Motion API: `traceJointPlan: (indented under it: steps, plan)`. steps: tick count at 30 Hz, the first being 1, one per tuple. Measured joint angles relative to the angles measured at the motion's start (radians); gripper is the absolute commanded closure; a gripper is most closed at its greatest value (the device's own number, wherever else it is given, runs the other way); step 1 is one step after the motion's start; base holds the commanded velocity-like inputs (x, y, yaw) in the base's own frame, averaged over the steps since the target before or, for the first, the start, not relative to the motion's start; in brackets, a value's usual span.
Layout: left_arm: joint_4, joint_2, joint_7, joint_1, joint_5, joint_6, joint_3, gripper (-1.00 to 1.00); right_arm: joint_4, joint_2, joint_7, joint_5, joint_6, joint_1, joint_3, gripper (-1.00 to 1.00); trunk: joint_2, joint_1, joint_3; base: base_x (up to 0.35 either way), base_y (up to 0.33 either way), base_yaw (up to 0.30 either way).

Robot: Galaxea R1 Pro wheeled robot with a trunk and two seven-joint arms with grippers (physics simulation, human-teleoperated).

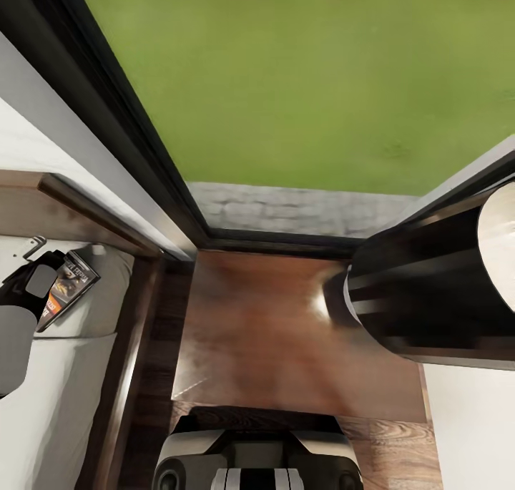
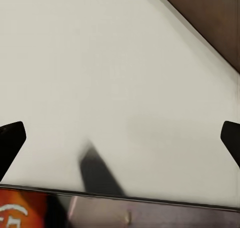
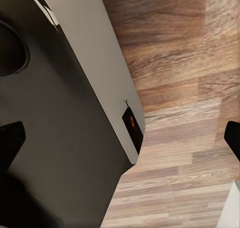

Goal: In the bedroom, move the book from the bed onto either nightstand, and place the two sandals side by side next to the bed.

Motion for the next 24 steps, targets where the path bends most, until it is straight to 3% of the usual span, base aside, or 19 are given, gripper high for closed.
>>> traceJointPlan:
  steps: [15, 24]
  plan:
    - [-0.001, 0.0, 0.0, 0.0, 0.0, 0.0, 0.0, -1.0, 0.0, 0.0, 0.0, 0.0, 0.0, 0.0, 0.0, -1.0, 0.0, 0.0, 0.0, 0.0, -0.001, 0.0]
    - [0.0, 0.0, 0.001, 0.0, -0.001, 0.0, 0.0, -1.0, 0.0, 0.0, 0.0, 0.0, 0.0, 0.0, 0.0, -1.0, 0.0, 0.0, 0.0, 0.0, -0.106, 0.0]
